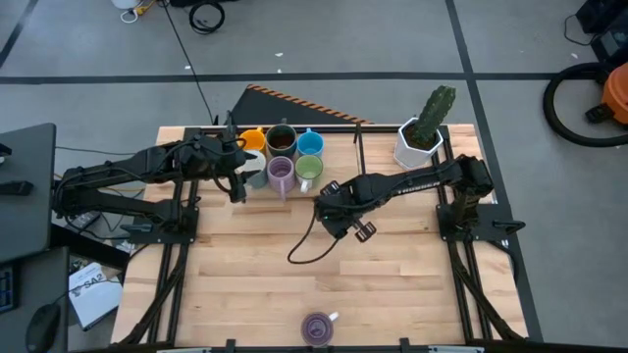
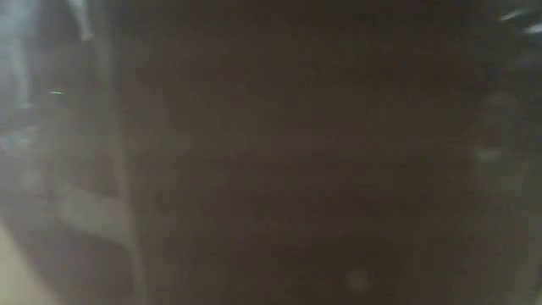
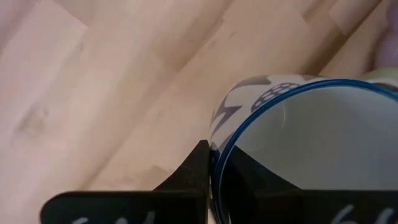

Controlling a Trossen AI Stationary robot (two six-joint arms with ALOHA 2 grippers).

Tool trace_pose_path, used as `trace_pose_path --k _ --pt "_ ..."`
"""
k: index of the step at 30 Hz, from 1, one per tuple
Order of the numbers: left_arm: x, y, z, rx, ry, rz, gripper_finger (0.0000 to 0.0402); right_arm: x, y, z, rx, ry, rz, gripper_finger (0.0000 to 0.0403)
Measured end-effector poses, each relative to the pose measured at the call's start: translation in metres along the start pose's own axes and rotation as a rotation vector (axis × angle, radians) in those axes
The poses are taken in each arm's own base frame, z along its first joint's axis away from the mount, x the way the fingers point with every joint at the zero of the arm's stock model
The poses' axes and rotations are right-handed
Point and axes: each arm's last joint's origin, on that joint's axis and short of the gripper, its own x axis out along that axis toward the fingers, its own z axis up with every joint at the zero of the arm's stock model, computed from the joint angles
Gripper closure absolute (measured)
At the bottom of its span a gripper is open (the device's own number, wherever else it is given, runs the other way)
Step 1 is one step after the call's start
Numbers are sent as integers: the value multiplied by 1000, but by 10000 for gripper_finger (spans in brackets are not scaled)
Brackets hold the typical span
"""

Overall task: Place coffee mugs
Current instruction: Put the blue patterned mug on the shelf

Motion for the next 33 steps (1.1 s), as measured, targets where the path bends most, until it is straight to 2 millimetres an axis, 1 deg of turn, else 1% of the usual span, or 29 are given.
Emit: trace_pose_path --k 6,9,12,17,21,33 --pt "0 0 0 -4 -3 5 210 1 -10 -8 -69 58 -63 371" --pt "0 0 0 -5 1 5 210 1 -14 -13 -73 89 -86 371" --pt "0 0 -1 -4 8 5 210 2 -16 -18 -77 117 -73 371" --pt "0 0 -1 1 11 8 210 3 -27 -27 -44 129 -69 371" --pt "0 0 -1 4 12 19 210 6 -41 -40 -21 145 -67 371" --pt "0 0 -3 3 28 18 210 15 -87 -86 3 174 -80 370"
